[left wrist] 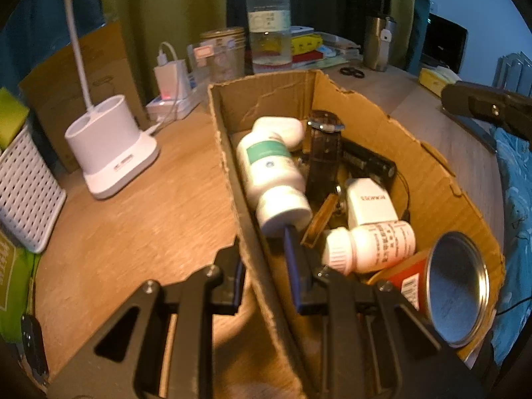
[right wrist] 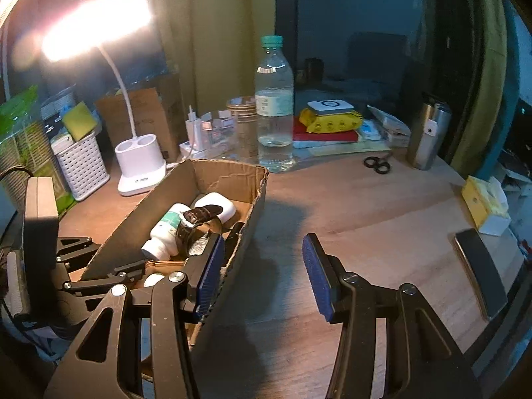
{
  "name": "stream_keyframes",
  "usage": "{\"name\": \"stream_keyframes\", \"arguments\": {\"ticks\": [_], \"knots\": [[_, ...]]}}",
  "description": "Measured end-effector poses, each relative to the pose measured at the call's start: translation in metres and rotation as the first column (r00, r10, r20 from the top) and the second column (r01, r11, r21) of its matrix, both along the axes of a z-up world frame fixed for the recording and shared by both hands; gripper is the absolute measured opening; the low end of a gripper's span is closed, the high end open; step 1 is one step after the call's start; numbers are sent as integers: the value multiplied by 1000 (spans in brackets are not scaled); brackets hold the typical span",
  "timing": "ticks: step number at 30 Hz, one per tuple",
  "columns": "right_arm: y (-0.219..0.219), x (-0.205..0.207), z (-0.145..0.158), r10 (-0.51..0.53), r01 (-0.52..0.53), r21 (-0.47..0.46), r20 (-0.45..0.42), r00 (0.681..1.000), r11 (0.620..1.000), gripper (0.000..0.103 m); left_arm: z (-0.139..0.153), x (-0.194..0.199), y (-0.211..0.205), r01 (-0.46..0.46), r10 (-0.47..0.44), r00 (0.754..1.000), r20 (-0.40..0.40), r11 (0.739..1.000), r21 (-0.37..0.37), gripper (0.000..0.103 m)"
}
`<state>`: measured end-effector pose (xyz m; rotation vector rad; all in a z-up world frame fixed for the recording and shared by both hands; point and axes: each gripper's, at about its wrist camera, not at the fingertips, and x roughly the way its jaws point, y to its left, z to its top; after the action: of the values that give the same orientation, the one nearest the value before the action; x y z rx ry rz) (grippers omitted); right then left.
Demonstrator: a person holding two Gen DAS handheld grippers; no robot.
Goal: Organize rigid objects
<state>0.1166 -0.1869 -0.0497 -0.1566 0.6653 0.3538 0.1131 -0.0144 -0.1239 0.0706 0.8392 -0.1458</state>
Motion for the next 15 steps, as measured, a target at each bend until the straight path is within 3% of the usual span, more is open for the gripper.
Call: {"name": "stream_keyframes", "arguments": {"ticks": [4, 9, 11, 15], "knots": [[-2, -6, 3, -23, 24, -4, 11, 1000, 1000, 52, 5, 2, -5, 1, -2, 1000, 24, 1000, 23, 23], [-2, -21, 14, -50, 50, -7, 48, 998, 999, 52, 28, -15, 4, -36, 35, 994, 102, 999, 15, 39], [-1, -29, 20, -59, 60, -8, 68, 996, 998, 52, 37, -21, 8, -43, 42, 991, 128, 999, 3, 53], [2, -44, 35, -70, 71, -11, 107, 992, 997, 61, 64, -39, 12, -41, 47, 979, 201, 999, -33, 56]]}}
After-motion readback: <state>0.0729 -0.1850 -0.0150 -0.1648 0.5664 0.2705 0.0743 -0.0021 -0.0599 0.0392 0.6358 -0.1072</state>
